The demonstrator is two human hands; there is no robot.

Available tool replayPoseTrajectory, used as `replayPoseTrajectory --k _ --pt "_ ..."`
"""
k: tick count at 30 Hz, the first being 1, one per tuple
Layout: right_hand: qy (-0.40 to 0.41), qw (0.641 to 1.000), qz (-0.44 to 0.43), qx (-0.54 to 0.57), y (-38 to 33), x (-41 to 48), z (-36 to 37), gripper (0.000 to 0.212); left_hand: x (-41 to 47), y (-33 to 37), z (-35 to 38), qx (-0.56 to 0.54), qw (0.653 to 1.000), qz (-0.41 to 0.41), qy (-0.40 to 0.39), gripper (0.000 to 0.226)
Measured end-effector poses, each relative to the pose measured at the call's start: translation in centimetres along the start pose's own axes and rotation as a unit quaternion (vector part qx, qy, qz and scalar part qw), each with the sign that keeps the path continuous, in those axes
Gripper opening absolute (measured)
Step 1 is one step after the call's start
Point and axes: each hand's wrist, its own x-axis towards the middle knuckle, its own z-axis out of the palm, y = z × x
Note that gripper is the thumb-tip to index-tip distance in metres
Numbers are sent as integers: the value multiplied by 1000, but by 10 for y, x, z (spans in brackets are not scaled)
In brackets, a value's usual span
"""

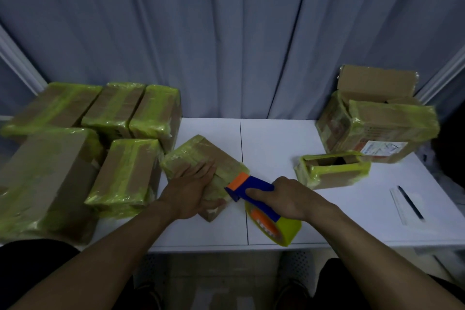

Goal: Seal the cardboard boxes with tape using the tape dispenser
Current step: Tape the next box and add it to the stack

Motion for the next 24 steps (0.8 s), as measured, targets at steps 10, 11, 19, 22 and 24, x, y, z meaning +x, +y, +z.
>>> replayPoseTrajectory --k 10,11,19,22,24 --pt "-5 1000 24 -3 -5 7 11 72 -2 3 7 -18 997 63 46 81" --pt "-1 1000 23 -9 -5 8 11 73 -3 6 8 -29 997 59 50 77" --pt "-30 1000 1 2 -4 13 23 52 -3 1 21 -25 996 64 54 82" --pt "-32 999 9 26 -1 13 26 50 -1 2 21 -37 997 60 36 83" --pt "-17 999 9 38 0 13 27 51 1 2 21 -32 997 57 26 85"
